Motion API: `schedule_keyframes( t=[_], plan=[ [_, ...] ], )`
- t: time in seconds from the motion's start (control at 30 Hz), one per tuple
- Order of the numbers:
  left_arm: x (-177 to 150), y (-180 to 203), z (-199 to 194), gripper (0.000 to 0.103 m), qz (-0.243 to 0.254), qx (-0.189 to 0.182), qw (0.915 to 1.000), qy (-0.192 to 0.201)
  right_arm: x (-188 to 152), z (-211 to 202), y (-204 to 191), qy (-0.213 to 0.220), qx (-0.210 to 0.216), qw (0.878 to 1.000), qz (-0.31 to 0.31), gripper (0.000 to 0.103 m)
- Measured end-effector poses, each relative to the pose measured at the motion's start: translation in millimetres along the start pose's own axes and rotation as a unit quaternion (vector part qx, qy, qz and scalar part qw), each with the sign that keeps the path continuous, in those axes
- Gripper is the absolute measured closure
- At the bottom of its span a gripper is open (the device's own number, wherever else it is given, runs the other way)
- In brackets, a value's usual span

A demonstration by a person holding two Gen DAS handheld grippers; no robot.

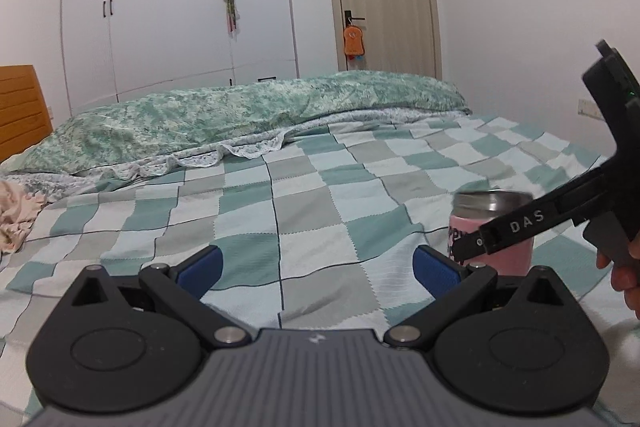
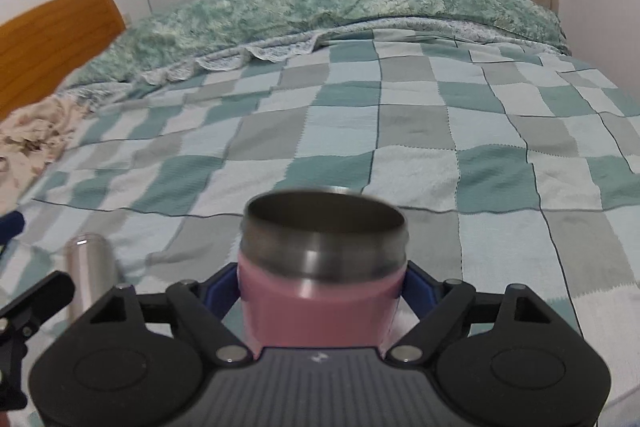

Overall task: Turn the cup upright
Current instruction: 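Lift the pink cup with the right gripper and rotate it, then grasp the pink cup with the left gripper while the right gripper releases it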

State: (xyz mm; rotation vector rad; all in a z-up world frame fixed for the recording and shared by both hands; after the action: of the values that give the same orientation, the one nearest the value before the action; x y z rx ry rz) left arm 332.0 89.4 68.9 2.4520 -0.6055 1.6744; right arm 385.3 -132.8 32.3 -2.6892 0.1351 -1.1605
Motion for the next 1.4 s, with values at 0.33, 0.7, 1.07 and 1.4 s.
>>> schedule_keyframes(
  t=[0.33,0.7,1.07,1.4],
  plan=[
    [1,29,-93,0.0,-0.011,0.004,0.9997,0.02,-47,-110,-5,0.022,0.062,0.998,-0.011,0.02],
    [-38,73,-164,0.0,-0.035,-0.006,0.999,-0.026,-139,-198,-4,-0.081,0.12,0.989,-0.04,0.02],
    [-82,65,-200,0.0,-0.068,0.043,0.9945,-0.066,-143,-103,-3,-0.054,0.068,0.996,0.009,0.02],
    [-84,69,-190,0.0,-0.084,0.051,0.991,-0.091,-138,-94,0,-0.048,0.076,0.996,-0.024,0.014]
  ],
)
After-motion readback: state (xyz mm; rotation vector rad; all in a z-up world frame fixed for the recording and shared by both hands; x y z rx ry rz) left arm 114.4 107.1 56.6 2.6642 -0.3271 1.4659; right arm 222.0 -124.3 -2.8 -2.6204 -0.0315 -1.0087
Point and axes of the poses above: each gripper's, at about its wrist camera, not at the fingertips, and z roughly the way its jaws point, y to its right, x to its top, the point moved 5 cm from there along z, roughly the way its jaws point, and after that the axes turned 1 degree about z, right-handed, at the moved point
